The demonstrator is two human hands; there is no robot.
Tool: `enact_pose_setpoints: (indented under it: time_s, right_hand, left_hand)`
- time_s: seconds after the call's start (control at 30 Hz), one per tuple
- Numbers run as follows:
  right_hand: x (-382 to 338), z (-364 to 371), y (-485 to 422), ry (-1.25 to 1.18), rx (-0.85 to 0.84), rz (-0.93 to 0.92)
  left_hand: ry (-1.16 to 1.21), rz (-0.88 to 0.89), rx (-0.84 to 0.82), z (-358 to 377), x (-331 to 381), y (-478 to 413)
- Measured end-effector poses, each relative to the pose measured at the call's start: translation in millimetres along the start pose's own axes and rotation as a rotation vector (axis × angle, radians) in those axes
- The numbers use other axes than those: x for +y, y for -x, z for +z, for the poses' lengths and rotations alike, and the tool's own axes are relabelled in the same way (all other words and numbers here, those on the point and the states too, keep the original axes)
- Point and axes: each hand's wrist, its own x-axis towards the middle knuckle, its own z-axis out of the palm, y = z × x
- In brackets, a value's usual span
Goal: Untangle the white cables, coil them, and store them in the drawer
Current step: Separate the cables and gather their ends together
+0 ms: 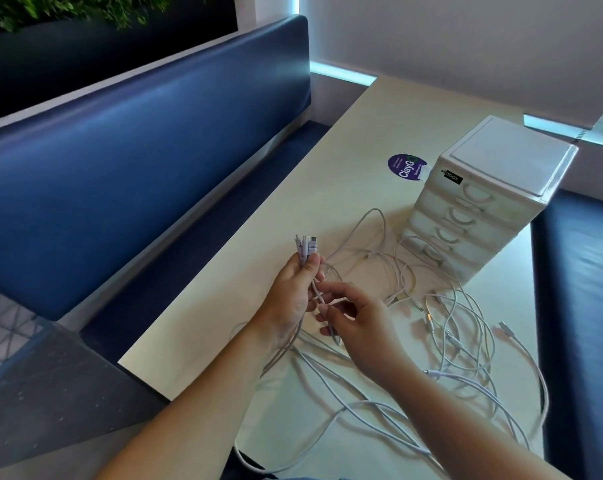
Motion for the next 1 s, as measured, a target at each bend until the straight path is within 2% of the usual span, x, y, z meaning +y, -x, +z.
enact_pose_setpoints:
  time_s: [0.17,0.23,0.33,0.4,0.5,0.63,0.87,1.0]
  right_hand:
    - [-0.2,-0.2,0.4,0.042,0.059,-0.017]
    - [2.0,-1.7,-1.4,0.128,-0.01,0.007]
    - [7.0,-3.2,-1.7,0.397,-0.18,-0.025]
    - [7.7,-3.9,-2.6,0.467,-0.184,-0.049]
    - [2.7,-4.9,-10.3,0.448,-0.148,-0.071]
    - [-4.0,-6.5,-19.7,0.595,-0.155,-0.082]
    - [8.1,-14.8,-24.2,0.641,-0.186,-0.171]
    - [11.1,-29.2,-32.2,0.715,-0.15,-0.228]
  left_hand:
    - [-0.043,0.008,0.042,2.4,-1.1,-2.4]
    - [-0.053,-0.001,0.05,2.7,-2.3,-2.5]
    - [0.013,0.017,0.077,3.3,7.2,-6.8]
    - [0.086,0.039,0.03,3.4,17.4,-9.9]
    - [0.173,0.077,-0.053,7.7,28.9,-8.9]
    - [0.169,0.236,0.035,9.6,40.8,-13.5]
    - [0.16,0.455,0.206,-4.2,95.9,-19.2]
    - [0.132,0.598,0.315,-22.0,133.8,-20.6]
